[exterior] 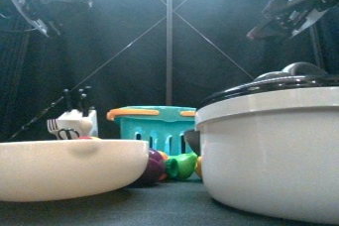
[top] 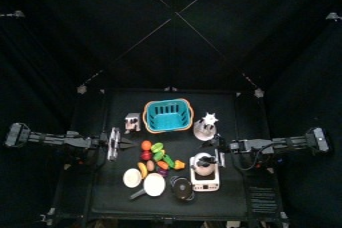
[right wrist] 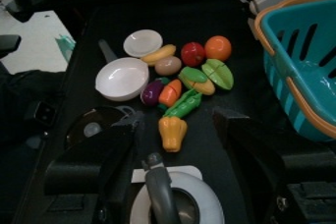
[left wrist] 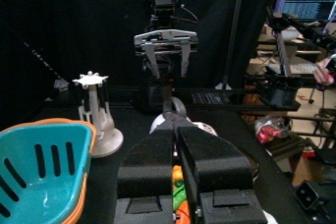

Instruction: Grab squash

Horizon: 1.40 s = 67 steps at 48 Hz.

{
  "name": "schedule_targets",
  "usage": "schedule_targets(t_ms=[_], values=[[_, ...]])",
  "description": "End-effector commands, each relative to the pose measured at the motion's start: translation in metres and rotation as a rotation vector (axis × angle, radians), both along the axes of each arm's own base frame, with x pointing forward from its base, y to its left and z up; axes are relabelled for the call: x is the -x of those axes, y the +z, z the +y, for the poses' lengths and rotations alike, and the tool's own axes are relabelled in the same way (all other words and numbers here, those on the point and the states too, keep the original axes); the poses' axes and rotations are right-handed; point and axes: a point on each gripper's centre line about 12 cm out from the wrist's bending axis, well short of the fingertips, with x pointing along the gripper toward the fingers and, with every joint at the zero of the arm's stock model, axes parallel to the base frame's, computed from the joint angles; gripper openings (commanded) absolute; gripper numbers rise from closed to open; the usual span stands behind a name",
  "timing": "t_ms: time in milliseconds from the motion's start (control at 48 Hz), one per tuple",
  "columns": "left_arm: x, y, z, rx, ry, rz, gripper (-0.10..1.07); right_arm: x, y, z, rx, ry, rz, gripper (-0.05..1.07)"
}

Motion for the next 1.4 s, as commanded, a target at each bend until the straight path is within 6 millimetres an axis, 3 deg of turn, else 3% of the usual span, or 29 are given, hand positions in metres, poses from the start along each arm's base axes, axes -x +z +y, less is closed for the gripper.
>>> schedule_targets(t_ms=[0,271,542,1042,1375], values=[[-0.001,0.006,0.000,-0.001,0.000,-0.020,0.46,-0.011,0.014,0.000,-0.029,-0.010,-0.036,0.91],[-0.001,0.004,0.000,-0.001,0.000,-0.015,0.58,-0.048,0.009,0.002,-0.076,-0.023,0.062,0.92],[-0.001,0.004,0.000,-0.003,-0.001,-0.015,0.59,-0.070,-0.001,0.004,-0.092,-0.014,0.218,1.00],[0.000,-0.001,0.002,0.003,0.008,-0.003,0.59,-0.112,-0.067,0.005,-0.122,-0.028,0.485,1.03],[0.000,-0.001,0.001,0.004,0.006,-0.003,0.59,-0.130,-0.096,0.005,-0.061,-0.006,0.625,1.03]])
